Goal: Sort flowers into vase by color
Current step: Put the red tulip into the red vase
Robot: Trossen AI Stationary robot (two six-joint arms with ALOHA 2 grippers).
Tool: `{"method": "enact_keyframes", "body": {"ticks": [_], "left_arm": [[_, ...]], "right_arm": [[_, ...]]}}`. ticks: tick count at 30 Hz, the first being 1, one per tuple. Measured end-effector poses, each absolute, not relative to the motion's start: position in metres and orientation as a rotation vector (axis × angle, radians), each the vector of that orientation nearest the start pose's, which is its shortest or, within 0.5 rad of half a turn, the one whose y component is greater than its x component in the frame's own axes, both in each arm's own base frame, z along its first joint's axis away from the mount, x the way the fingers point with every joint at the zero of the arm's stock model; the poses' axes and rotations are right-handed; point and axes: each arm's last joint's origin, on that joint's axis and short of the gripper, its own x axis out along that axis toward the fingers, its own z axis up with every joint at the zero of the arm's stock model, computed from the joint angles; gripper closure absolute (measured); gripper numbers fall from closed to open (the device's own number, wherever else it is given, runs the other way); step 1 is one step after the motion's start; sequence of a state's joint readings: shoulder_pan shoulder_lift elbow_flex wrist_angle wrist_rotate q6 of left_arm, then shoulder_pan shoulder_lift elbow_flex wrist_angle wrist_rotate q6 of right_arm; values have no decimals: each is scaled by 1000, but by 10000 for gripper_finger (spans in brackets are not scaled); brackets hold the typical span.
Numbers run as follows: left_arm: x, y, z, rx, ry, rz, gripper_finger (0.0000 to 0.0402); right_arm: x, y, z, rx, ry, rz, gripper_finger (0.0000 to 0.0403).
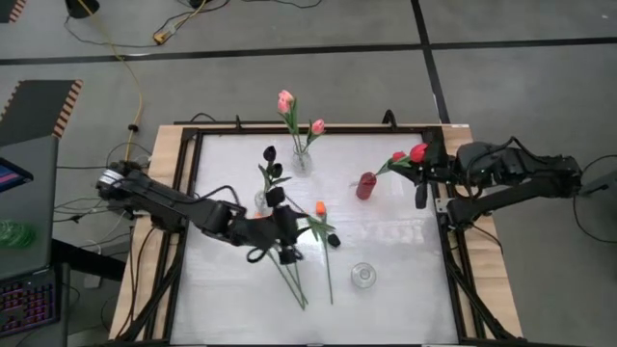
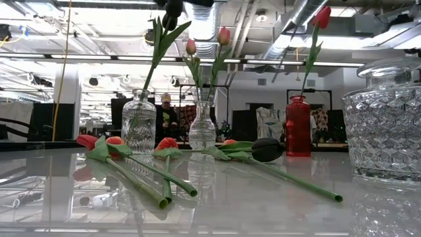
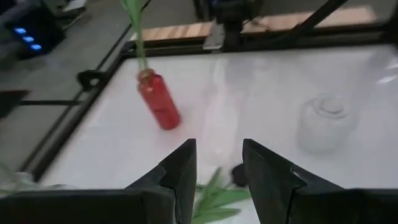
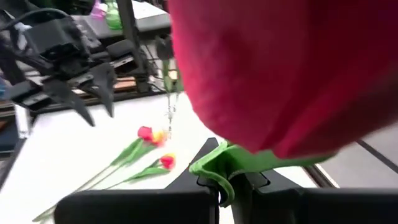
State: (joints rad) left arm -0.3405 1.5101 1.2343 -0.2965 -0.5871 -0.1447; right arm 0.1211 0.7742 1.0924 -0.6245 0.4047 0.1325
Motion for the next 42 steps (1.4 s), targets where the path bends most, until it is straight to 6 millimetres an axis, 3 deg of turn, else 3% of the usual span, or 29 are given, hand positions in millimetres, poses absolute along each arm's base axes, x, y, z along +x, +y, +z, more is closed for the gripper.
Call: {"method": "enact_keyframes", "body": {"ticks": [6,11,16,22,42], "left_arm": [[292,-87,277,0,392,228,284],[284,-84,259,-48,380,235,284],[284,-84,257,-51,382,236,284],[285,-84,258,-28,368,233,284],[285,-84,258,-38,368,237,284]], "right_arm": [[135,4,393,79,274,-356,364],[129,2,404,116,263,-391,364],[121,0,412,135,301,-452,364],[123,-4,408,129,355,-489,364],[150,-9,394,90,487,-542,364]]}}
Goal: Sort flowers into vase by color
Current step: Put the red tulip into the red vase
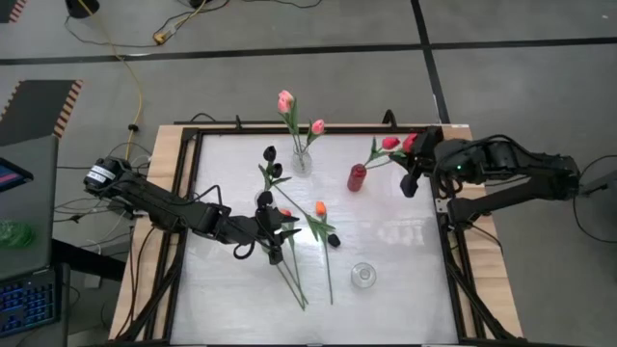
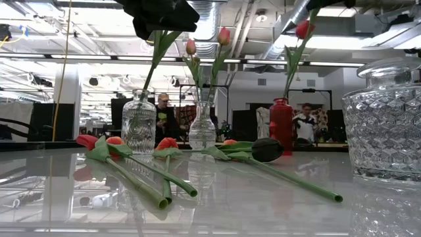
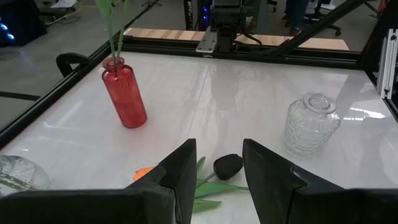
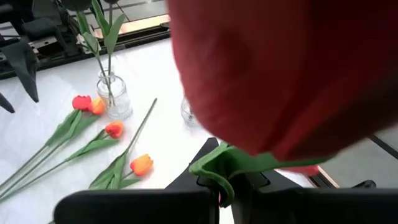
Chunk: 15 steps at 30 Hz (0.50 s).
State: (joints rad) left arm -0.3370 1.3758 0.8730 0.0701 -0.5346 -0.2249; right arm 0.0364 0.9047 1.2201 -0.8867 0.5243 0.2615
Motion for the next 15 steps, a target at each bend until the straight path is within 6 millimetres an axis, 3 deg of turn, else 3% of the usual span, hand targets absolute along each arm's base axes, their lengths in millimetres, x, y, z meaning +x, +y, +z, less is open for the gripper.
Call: {"method": "enact_keyframes", "body": {"ticks": [15], "left_arm": [[285,-84,258,-43,368,238,284]], "right_arm": [[147,-9,396,96,472,-541,364]]}}
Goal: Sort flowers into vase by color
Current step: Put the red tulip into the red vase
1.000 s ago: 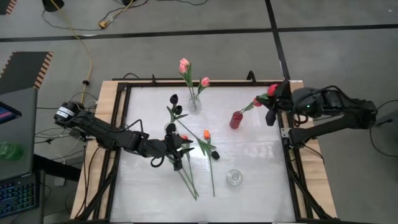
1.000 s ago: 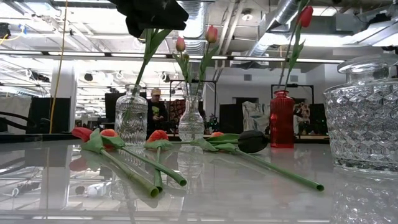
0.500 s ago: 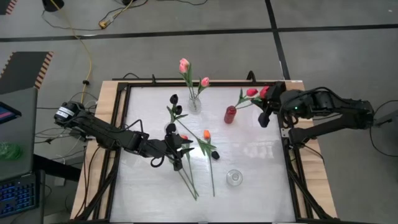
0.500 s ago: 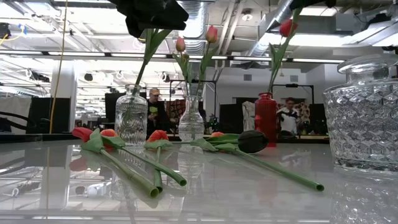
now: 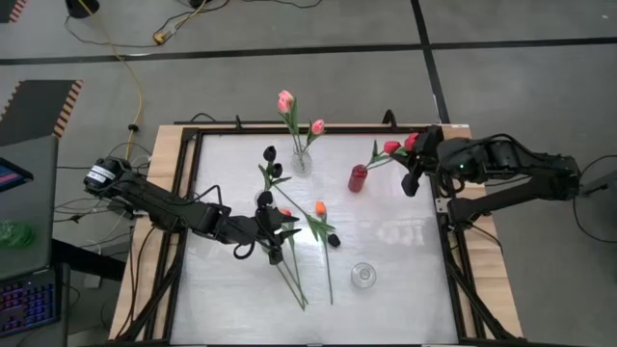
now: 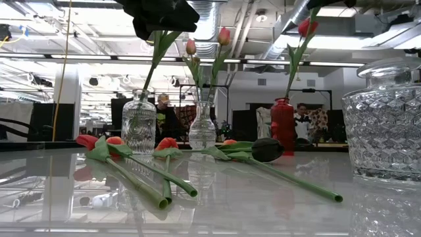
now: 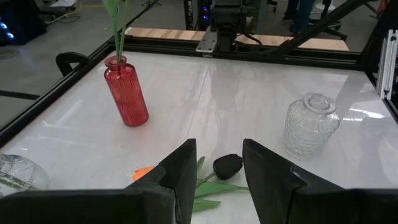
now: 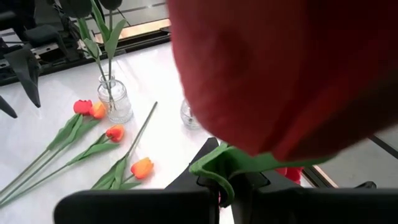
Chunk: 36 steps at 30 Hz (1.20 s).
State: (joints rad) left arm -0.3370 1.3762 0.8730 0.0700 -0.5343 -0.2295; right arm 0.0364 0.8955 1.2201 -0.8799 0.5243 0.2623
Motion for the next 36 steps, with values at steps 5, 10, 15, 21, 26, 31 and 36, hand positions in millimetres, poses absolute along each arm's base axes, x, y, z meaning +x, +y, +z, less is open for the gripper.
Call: {"method": "enact_keyframes", "body": {"ticks": [5,10,15,21,26,31,36], "left_arm": [[285,-84,258,-43,368,238,284],[285,-84,258,-43,368,238,284],[285,-84,258,-43,368,237,284],[285,-84,258,-43,368,237,284],[285,-84,258,-43,369,237,284],[285,-84,258,-43,369,237,284],[285,-84,258,-43,369,237,284]], "right_arm": [[147,-9,396,96,472,-541,364],[148,-9,396,96,471,-541,364],[153,-9,394,94,480,-542,358],[164,-9,396,100,440,-538,353],[172,-8,396,101,429,-537,352],[180,-10,390,92,466,-553,352],[190,-15,384,89,500,-582,351]]}}
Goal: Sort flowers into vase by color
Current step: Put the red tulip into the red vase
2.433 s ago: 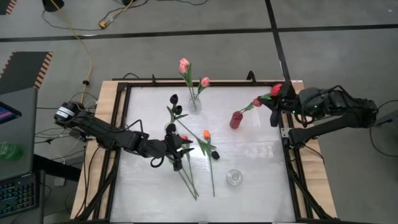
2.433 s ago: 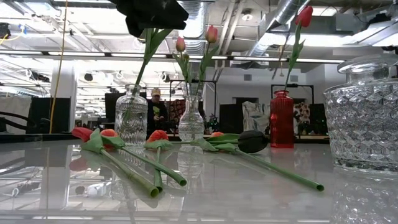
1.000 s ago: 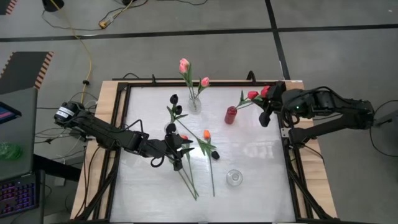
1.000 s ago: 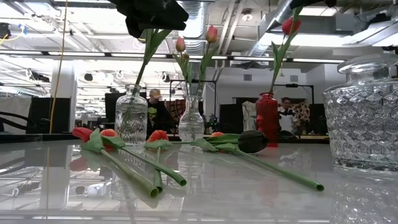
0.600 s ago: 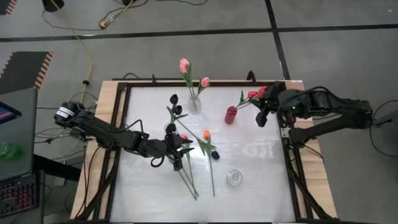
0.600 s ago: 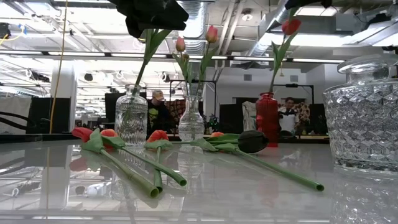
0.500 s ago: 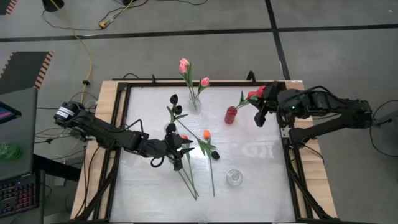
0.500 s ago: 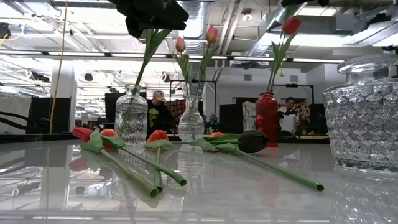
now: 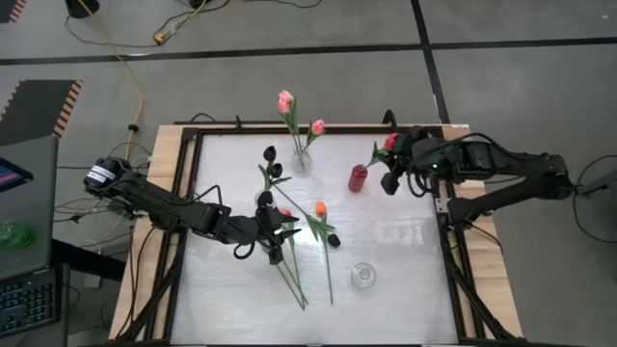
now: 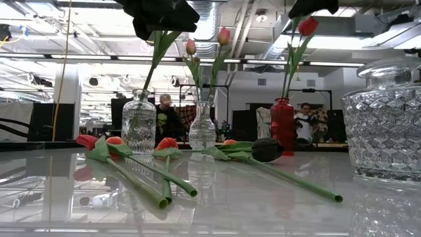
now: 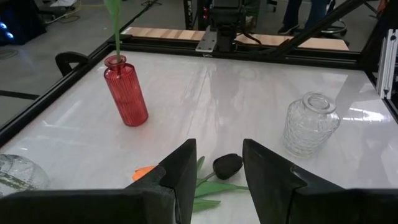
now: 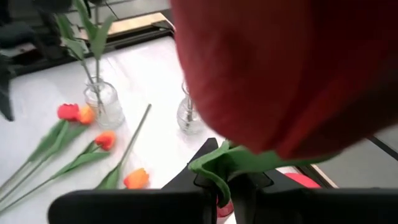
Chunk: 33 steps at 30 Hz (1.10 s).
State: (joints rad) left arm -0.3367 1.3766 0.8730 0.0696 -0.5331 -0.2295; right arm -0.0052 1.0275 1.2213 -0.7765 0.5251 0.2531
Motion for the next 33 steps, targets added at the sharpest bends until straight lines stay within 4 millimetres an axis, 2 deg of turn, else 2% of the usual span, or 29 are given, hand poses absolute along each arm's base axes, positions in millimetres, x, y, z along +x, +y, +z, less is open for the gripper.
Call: {"method": "enact_keyframes", "body": {"ticks": [12,16,26,33], "left_arm": [[285,-84,258,-42,369,236,284],[285,-84,258,-42,369,237,284],[285,-84,258,-42,369,237,284],[285,-84,258,-41,372,238,284]], "right_arm": [[200,-25,378,93,536,-626,342],[200,-26,378,97,539,-624,313],[197,-29,383,138,572,-561,209],[186,-30,399,143,592,-556,180]]}}
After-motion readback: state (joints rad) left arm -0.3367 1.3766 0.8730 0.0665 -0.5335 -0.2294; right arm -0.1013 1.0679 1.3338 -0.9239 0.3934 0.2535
